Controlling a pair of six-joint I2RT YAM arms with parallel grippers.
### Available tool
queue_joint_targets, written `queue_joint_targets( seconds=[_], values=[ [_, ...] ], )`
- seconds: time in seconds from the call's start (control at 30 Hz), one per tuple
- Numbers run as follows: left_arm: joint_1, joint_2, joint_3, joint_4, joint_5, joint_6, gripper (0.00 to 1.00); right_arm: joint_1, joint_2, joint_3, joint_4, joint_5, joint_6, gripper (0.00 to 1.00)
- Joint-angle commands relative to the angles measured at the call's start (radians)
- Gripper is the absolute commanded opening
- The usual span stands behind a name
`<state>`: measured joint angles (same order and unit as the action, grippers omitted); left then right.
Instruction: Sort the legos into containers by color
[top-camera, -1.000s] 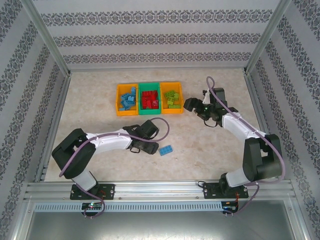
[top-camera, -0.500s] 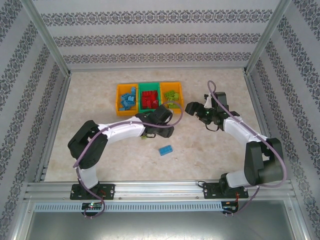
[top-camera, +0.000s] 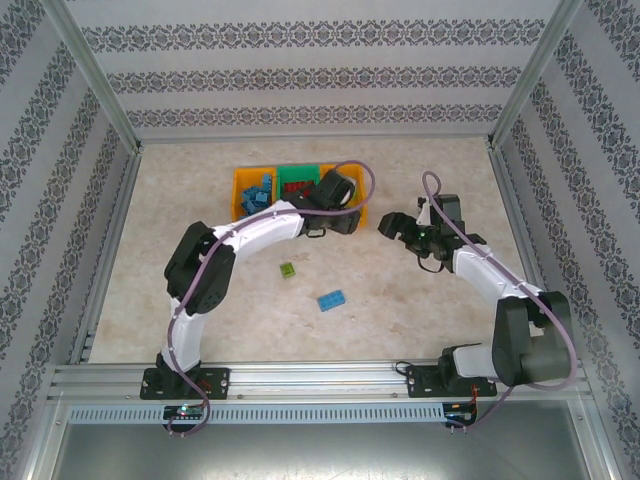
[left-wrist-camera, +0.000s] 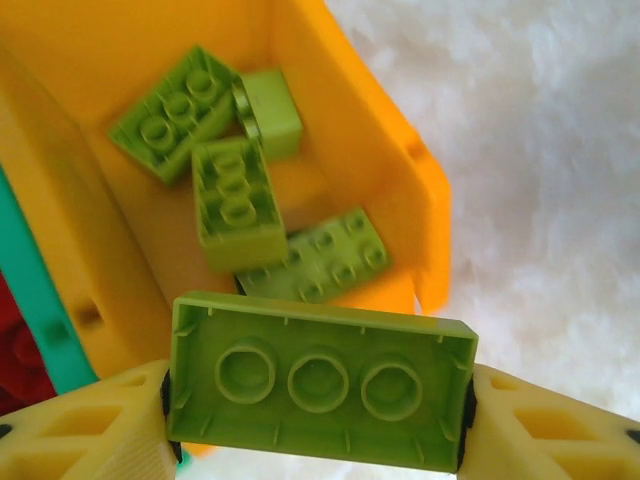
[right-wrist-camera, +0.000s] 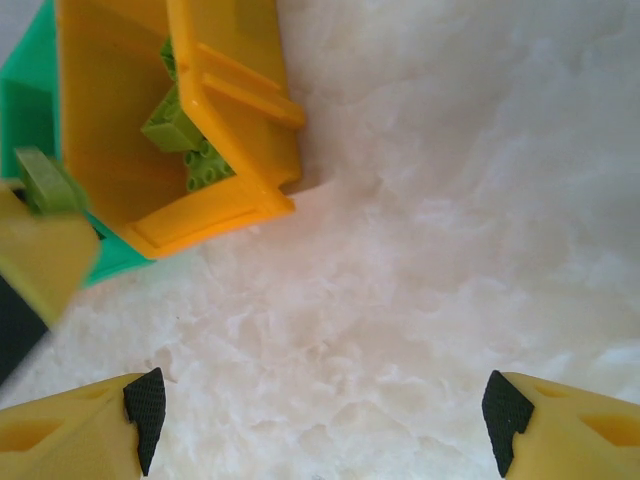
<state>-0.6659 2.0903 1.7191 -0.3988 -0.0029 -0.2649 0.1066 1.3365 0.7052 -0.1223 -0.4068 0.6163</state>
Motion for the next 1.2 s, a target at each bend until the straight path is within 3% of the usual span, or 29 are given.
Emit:
queue_joint_targets(
  seconds=[0.0,0.1,0.2,0.33,0.53,0.67,0.77,0.87,1.0,1.17],
  values=[
    [0.039,0.05,0.1,-0.07,0.024,0.035,0.64,-0.004,-0.017,-0.037,-0.005,0.021,-0.02,0.85],
    [0.059,0.11,0.204,-0.116,0.033,0.044,0.71,0.002,-0.029,-0.058,-0.005,0.02,-0.021,0.85],
    [0.076,0.163,0.294,-0.159,0.04,0.038,0.87,0.01,-0.053,-0.082,-0.008,0.025,-0.021,0.85],
    [0.082,0.163,0.316,-0.181,0.044,0.017,1.0,0.01,-0.077,-0.105,-0.007,0.032,-0.019,0.85],
    [0.08,-0.044,0.058,-0.063,0.092,-0.031,1.0,0.009,-0.075,-0.119,0.002,0.029,-0.018,0.86],
    [0.08,-0.216,-0.176,-0.033,0.105,0.025,1.0,0.009,-0.063,-0.119,0.003,0.025,-0.021,0.86],
    [0.08,-0.314,-0.334,-0.064,0.055,0.046,1.0,0.01,-0.058,-0.118,0.008,0.023,-0.021,0.86],
    [0.08,-0.373,-0.44,-0.14,0.005,-0.038,1.0,0.009,-0.051,-0.114,0.011,0.02,-0.014,0.86],
    [0.077,-0.453,-0.578,-0.151,0.017,-0.18,1.0,0.011,-0.043,-0.109,0.009,0.02,-0.012,0.86],
    [0.06,-0.478,-0.652,-0.124,0.035,-0.167,1.0,0.014,-0.035,-0.103,0.011,0.01,-0.007,0.86]
  ],
)
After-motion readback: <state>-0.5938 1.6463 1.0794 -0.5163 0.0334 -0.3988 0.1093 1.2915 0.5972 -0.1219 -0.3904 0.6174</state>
